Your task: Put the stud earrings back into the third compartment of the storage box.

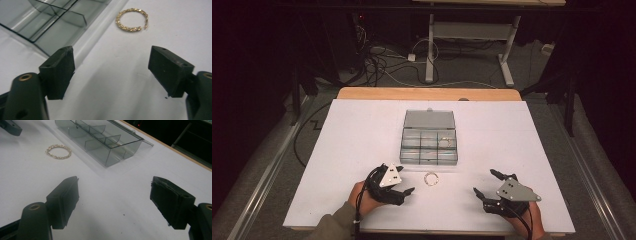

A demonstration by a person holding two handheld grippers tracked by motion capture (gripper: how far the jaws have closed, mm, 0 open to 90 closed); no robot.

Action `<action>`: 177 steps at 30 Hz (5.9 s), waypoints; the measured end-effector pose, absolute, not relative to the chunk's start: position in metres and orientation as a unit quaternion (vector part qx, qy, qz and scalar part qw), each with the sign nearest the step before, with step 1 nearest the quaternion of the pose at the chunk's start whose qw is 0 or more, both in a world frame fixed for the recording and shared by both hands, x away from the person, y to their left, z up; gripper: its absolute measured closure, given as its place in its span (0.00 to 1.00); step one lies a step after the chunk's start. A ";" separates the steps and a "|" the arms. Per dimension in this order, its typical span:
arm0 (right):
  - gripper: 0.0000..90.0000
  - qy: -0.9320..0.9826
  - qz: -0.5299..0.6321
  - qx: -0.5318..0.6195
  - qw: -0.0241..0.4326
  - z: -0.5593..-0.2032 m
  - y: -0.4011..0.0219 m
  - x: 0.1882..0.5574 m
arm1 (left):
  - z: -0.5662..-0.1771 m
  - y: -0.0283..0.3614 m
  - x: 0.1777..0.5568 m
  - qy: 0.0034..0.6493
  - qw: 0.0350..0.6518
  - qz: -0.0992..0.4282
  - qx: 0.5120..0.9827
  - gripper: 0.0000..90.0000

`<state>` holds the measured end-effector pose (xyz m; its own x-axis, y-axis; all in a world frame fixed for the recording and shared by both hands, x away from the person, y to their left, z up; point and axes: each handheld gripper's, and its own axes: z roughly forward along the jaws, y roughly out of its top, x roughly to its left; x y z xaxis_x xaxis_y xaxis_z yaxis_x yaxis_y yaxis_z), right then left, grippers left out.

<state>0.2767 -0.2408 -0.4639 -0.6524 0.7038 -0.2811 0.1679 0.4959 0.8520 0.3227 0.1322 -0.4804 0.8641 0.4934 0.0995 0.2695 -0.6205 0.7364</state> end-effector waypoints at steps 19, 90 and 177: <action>0.27 0.811 0.413 0.268 0.317 -0.466 -0.238 0.278 | -0.482 0.072 0.353 0.213 0.348 0.082 0.909 0.17; 0.28 0.815 0.421 0.252 0.306 -0.465 -0.239 0.276 | -0.466 0.074 0.355 0.177 0.376 0.100 0.904 0.51; 0.28 0.812 0.422 0.258 0.311 -0.466 -0.242 0.277 | -0.436 0.002 0.467 0.238 0.362 0.166 0.886 0.48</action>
